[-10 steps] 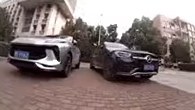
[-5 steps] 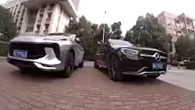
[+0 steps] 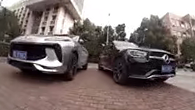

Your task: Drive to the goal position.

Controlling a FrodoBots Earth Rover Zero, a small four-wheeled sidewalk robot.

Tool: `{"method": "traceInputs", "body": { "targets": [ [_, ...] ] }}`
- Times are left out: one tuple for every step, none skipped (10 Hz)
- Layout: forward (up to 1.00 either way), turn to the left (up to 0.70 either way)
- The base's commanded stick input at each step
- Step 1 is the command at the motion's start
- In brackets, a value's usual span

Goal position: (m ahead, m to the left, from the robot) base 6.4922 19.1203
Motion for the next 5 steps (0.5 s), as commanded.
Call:
{"method": "traceInputs", "body": {
  "targets": [
    [0.45,0.0],
    [0.45,0.0],
    [0.45,0.0],
    [0.45,0.0],
    [0.45,0.0]
  ]
}}
